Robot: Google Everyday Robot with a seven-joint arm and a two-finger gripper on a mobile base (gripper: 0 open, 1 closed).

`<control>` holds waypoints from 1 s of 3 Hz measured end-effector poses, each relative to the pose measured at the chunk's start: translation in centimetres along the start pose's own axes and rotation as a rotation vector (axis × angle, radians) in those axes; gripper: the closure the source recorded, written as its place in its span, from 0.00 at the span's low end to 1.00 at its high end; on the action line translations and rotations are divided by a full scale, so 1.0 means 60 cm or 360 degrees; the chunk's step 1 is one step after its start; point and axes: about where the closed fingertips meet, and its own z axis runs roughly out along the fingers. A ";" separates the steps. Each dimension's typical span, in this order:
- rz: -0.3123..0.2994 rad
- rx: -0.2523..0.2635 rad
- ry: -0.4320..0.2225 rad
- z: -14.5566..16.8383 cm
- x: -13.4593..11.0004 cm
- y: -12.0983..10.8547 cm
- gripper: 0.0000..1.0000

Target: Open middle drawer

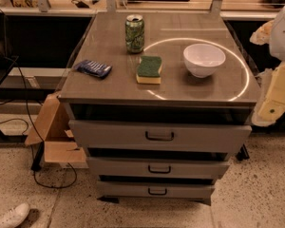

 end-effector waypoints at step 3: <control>0.0122 0.0090 -0.0047 0.088 0.027 -0.035 0.00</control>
Offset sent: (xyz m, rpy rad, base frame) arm 0.0375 -0.0140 -0.0533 0.0423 -0.0548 -0.0539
